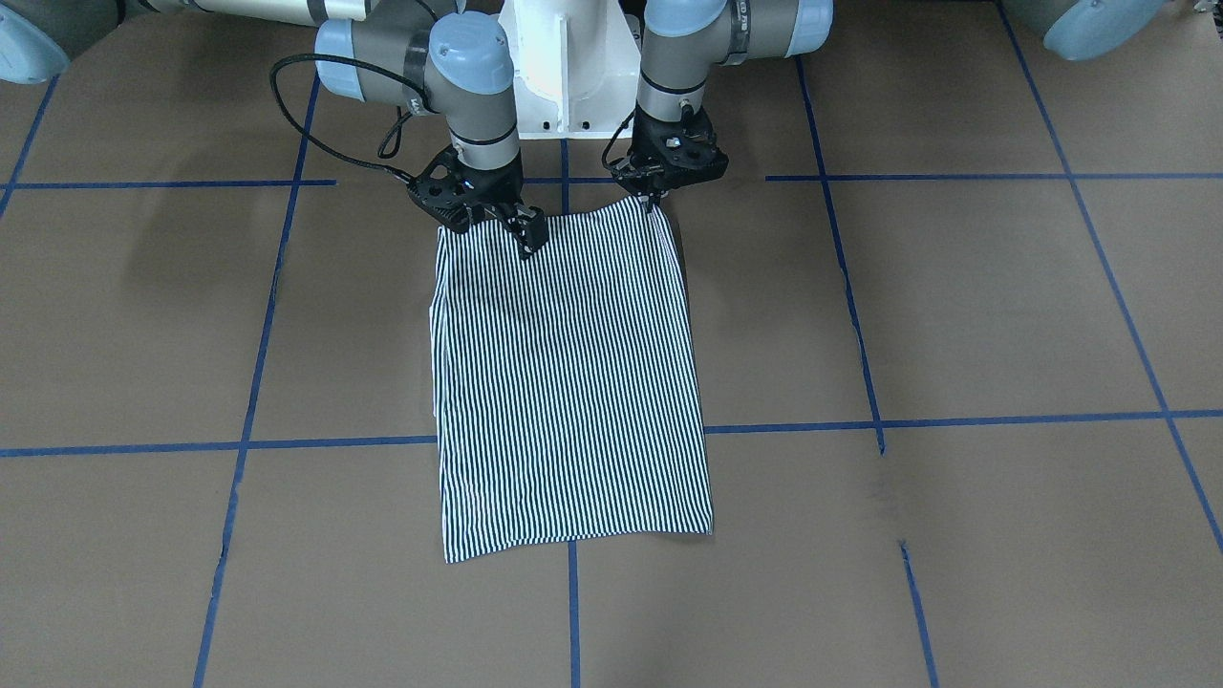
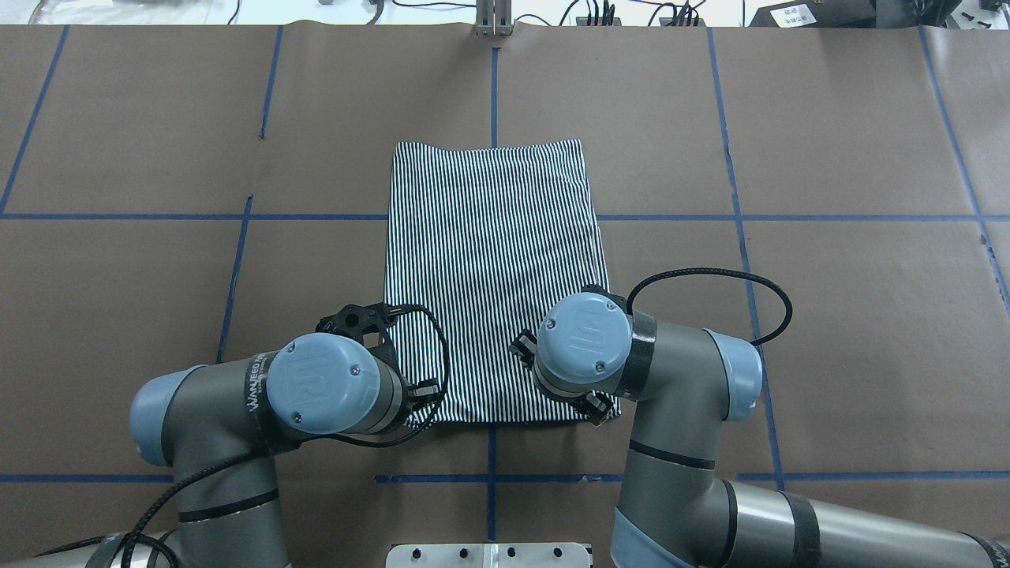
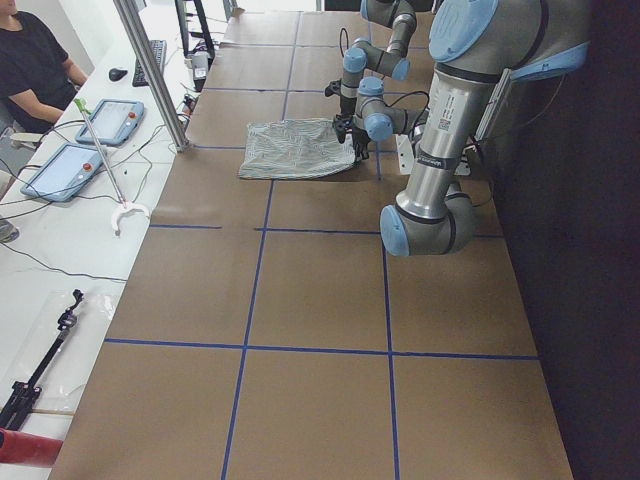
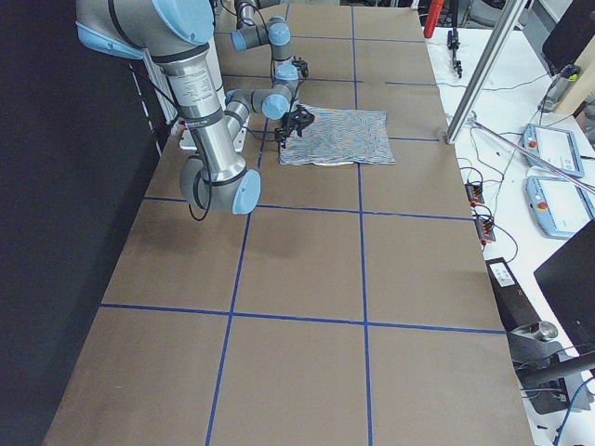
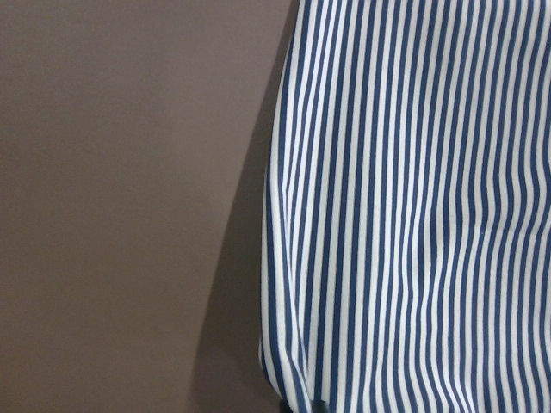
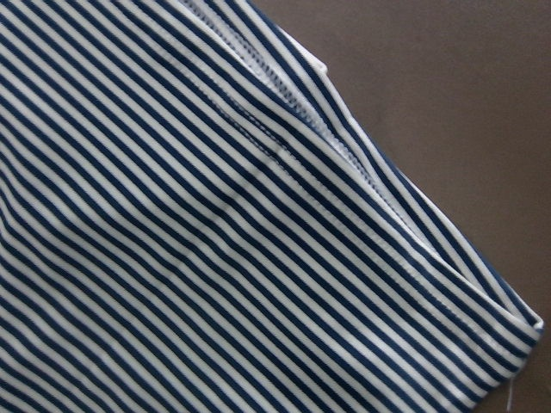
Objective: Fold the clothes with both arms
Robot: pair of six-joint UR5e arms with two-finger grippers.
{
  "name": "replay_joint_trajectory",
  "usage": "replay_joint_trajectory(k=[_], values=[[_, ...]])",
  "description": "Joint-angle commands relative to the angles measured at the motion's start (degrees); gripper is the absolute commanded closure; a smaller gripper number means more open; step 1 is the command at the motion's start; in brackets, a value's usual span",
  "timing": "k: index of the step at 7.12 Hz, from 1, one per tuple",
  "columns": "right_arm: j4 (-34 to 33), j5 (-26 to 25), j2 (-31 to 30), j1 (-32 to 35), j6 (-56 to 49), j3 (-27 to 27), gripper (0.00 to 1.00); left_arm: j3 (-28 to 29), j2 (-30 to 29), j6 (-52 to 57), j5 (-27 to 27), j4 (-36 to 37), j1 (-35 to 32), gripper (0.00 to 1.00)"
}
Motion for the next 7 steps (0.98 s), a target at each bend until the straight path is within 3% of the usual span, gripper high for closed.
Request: replay_joint_trajectory(k=[1,7], values=[[-0.02,-0.06,-0.04,-0.27,0.26,-0.22,0.0,-0.01,-0.03,0.0,0.01,0.0,-0.09,1.0],[-0.02,-0.24,-0.83,-1.5,0.17,-0.31,0.0,-0.01,-0.03,-0.09,0.01,0.0,-0.17,1.0]])
